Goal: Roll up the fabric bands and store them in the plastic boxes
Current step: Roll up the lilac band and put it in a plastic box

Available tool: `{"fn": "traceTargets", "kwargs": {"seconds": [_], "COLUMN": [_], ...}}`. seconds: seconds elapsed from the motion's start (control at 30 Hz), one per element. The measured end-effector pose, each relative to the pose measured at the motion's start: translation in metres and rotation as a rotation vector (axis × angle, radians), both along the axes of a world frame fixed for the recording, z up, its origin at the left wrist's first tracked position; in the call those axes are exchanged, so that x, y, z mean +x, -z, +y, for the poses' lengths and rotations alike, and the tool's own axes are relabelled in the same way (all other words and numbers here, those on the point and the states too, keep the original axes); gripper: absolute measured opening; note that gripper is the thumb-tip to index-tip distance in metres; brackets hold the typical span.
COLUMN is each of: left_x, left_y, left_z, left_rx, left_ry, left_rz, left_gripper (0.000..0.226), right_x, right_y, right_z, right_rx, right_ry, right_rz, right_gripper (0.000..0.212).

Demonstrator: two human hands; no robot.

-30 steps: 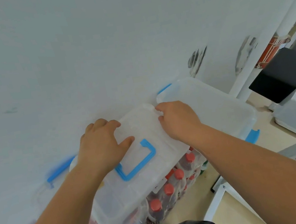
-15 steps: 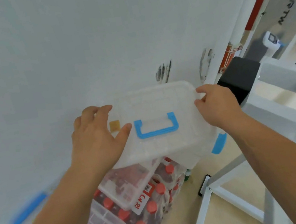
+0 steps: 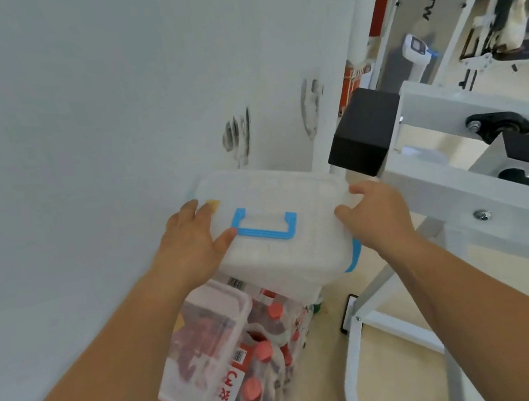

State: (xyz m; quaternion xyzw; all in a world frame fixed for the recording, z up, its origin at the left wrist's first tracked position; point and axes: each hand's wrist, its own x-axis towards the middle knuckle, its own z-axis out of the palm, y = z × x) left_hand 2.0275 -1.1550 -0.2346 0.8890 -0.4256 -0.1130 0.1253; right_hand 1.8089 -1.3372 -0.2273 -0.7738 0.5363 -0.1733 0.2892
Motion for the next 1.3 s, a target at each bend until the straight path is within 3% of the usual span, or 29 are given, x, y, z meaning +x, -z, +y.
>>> {"fn": "traceTargets", "kwargs": {"seconds": [0.3,0.4,0.53,0.63,0.8,1.0,1.17,1.3], "left_x": [0.009,0.001,-0.008,-0.011,-0.009,0.003,0.02,0.014], "left_y": [0.008,0.006,0.004,0.004,0.008,0.014,0.017,0.012], "left_z": [-0.015,-0.015,-0.009,-0.007,-0.01,-0.022,-0.021,-0.021], "left_rx": [0.029,0.031,0.059,0.049,0.015,0.069,0.067,0.069], "left_ry": [-0.09,-0.088,-0.067,-0.062,-0.053,-0.001,-0.062,-0.07], "left_rz": [-0.23,-0.179,-0.137,-0.108,-0.023,-0.022,-0.084,-0.202], "left_gripper": [0.063,0.07,0.09,0.094,0.097,0.093,0.072,0.061], "right_x": [-0.004,-0.007,-0.013,-0.017,-0.023,-0.027,-0.028,-0.026], "right_y": [0.029,0.036,0.04,0.041,0.045,0.047,0.044,0.045], "right_z": [0.011,0.017,0.022,0.024,0.022,0.032,0.03,0.031], "right_rx": [0.037,0.097,0.365,0.538,0.611,0.713,0.77,0.787], "right_ry": [0.072,0.138,0.235,0.286,0.289,0.23,0.152,0.194], "right_rz": [-0.027,-0.11,-0.32,-0.473,-0.644,-0.706,-0.686,-0.701], "right_gripper": [0.053,0.055,0.059,0.05,0.038,0.063,0.063,0.079]}}
